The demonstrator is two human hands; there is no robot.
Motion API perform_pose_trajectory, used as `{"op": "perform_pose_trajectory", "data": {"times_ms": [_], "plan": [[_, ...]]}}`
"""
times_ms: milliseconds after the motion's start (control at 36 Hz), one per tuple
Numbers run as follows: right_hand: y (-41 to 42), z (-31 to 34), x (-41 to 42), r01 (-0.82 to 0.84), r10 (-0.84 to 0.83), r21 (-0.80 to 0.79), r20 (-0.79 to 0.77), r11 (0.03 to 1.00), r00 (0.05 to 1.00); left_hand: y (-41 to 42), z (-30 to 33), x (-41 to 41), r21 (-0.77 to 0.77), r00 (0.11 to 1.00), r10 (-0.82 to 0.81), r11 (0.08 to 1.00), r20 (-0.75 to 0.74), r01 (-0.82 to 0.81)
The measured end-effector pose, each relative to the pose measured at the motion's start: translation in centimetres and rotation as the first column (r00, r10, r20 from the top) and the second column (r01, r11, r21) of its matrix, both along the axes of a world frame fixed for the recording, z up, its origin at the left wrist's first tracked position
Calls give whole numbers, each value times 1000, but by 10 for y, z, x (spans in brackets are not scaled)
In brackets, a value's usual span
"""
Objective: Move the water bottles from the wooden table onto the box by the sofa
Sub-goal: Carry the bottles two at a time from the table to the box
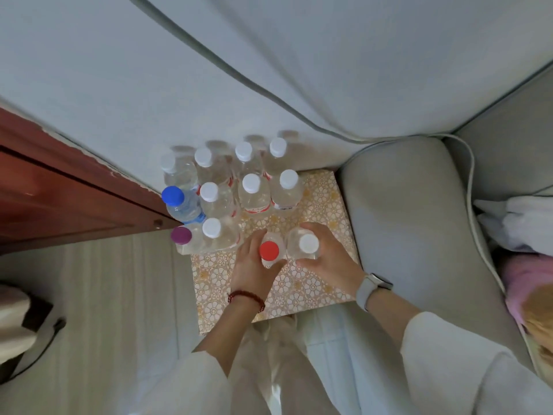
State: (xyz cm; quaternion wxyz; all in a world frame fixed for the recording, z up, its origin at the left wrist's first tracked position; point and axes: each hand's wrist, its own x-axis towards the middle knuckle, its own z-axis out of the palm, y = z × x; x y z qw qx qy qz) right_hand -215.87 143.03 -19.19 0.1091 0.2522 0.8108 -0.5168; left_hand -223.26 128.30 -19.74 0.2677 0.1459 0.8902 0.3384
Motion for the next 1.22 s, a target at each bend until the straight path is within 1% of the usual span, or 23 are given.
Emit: {"op": "perform_pose_trajectory", "data": {"times_ms": [56, 111, 194, 250, 306, 361, 417, 500, 694, 861, 944, 1028, 1222], "plan": [[1, 2, -2, 1, -1, -3, -19, 1000, 1000, -1, 6, -2, -32, 999, -42, 999, -34, 41], [3, 6, -3, 1, 1, 28, -50, 1000, 999, -2, 12, -5, -42, 989, -84, 996, -118, 80], [7, 11, -5, -22, 42, 224, -87, 974, 995, -4, 21, -11, -70, 966, -119, 992, -231, 106], [8, 15, -8, -91, 111, 368, -34, 925, 993, -3, 22, -18, -120, 930, -200, 978, -308, 170], [7, 17, -12, -175, 173, 444, 45, 879, 984, 0, 21, -24, -192, 870, -312, 947, -381, 256], [6, 20, -16, -192, 179, 446, 72, 874, 981, 3, 19, -31, -273, 791, -384, 920, -477, 283], [6, 23, -21, -193, 180, 438, 71, 878, 981, 4, 20, -36, -316, 719, -407, 910, -563, 268], [7, 23, -27, -194, 192, 439, 50, 877, 980, 2, 19, -41, -315, 673, -385, 921, -632, 231], [3, 19, -44, -204, 240, 472, -18, 858, 971, -2, 15, -53, -292, 640, -327, 942, -695, 165], [7, 17, -56, -199, 238, 495, -17, 846, 971, -7, 18, -60, -333, 633, -375, 923, -678, 190], [7, 16, -56, -195, 239, 487, -28, 852, 971, -8, 14, -58, -330, 641, -376, 923, -669, 197], [6, 15, -57, -185, 227, 473, -34, 862, 973, -3, 13, -57, -337, 667, -380, 920, -641, 200], [2, 17, -45, -119, 163, 448, -60, 886, 985, 4, 16, -52, -411, 700, -415, 892, -582, 187]]}}
